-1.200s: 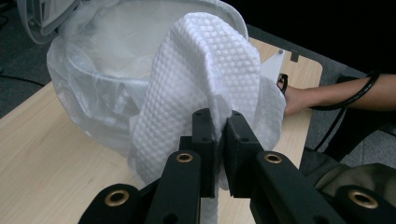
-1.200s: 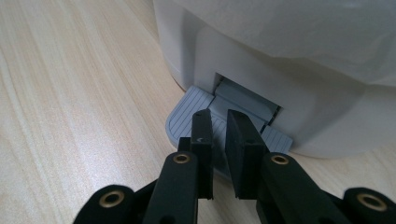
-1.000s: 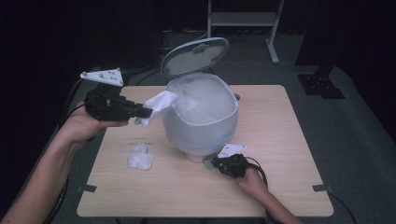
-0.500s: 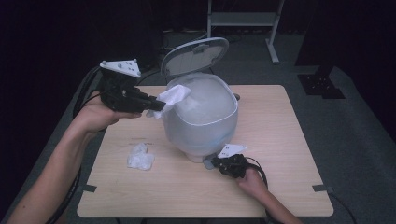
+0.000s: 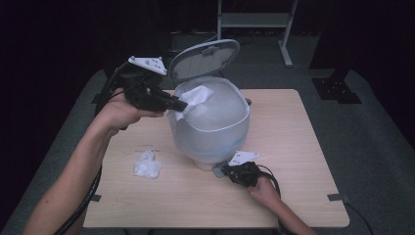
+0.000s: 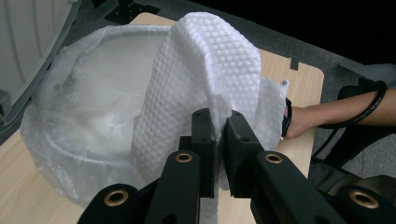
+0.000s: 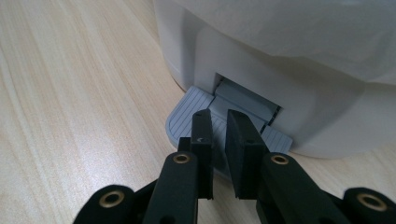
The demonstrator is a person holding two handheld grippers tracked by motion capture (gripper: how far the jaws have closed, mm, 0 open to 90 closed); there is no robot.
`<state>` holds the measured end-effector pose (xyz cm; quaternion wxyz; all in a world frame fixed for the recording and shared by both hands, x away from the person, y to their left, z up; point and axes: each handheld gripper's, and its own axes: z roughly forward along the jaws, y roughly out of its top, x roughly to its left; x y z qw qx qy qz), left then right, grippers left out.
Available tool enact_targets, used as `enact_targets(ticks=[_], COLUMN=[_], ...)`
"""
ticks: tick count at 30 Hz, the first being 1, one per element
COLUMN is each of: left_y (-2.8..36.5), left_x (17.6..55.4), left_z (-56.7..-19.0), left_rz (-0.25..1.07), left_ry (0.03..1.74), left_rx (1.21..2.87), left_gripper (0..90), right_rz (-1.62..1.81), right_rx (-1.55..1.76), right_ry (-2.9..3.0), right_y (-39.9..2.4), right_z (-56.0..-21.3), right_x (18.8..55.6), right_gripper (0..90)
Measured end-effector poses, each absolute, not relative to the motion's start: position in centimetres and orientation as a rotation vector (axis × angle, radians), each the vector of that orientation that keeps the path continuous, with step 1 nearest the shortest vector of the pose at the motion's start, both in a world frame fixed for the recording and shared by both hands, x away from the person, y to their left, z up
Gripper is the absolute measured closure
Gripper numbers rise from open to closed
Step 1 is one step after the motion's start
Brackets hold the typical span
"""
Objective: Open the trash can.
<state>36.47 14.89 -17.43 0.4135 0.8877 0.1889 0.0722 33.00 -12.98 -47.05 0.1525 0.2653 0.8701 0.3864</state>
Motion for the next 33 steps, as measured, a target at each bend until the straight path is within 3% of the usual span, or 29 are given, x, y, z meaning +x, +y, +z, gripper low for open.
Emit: enact_targets(ticks=[26, 33], left_y=[10.3, 10.1], left_x=[39.6, 39.9], left_z=[-20.0, -20.5], left_rz=[0.138, 0.162], left_ry=[0.498, 0.520], left_rx=[2.320, 2.321], left_gripper=[82.3, 73.5], right_rz=[1.112, 1.110], right_rx=[0.764, 0.763], right_ry=[2.500, 2.502], right_y=[-13.0, -13.0], right_z=[-47.0, -47.0], right_x=[33.0, 33.1], right_gripper=[80.7, 80.7])
